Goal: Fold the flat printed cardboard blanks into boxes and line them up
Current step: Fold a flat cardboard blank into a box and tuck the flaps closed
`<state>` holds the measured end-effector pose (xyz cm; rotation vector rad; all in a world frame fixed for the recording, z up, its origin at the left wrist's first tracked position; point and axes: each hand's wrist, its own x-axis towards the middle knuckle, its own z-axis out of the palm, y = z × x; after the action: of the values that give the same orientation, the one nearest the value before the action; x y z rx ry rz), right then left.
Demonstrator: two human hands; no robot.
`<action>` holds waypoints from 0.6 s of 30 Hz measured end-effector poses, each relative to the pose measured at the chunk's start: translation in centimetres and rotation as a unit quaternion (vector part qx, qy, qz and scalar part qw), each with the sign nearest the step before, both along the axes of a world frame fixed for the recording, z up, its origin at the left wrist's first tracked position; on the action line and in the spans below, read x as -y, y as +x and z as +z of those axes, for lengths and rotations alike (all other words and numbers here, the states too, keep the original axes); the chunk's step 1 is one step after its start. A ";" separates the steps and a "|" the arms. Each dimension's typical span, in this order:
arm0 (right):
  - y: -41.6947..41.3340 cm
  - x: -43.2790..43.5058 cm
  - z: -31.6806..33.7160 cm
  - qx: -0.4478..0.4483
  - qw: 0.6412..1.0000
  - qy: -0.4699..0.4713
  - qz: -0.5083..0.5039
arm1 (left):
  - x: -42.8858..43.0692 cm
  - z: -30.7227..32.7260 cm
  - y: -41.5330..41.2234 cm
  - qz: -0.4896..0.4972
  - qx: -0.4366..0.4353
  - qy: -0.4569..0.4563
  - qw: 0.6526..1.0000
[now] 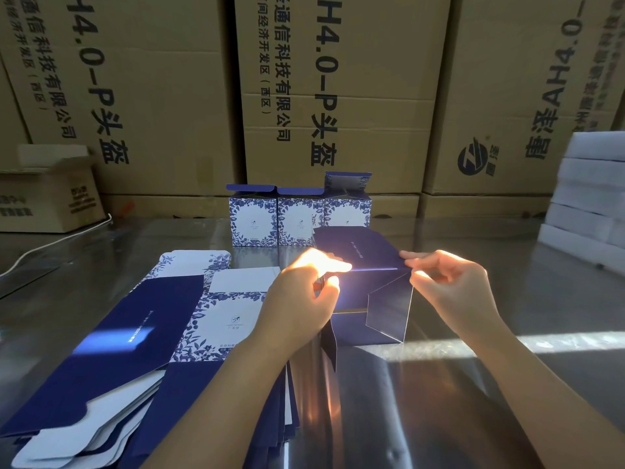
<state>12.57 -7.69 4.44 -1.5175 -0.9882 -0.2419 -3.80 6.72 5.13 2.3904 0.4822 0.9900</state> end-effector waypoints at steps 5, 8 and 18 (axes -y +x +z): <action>-0.2 -0.1 0.0 0.008 1.000 -0.001 -0.012 | -0.2 -0.2 0.0 -0.006 0.008 0.009 1.000; -0.2 -0.2 0.1 0.012 1.000 -0.001 -0.021 | -0.2 -0.2 0.0 -0.029 0.031 0.010 0.999; -0.2 0.0 0.0 0.033 0.999 -0.008 -0.024 | -0.2 -0.3 0.1 -0.032 0.038 0.015 0.999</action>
<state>12.38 -7.70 4.47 -1.5564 -1.0084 -0.3203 -3.72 6.97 4.83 2.3695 0.3636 1.0617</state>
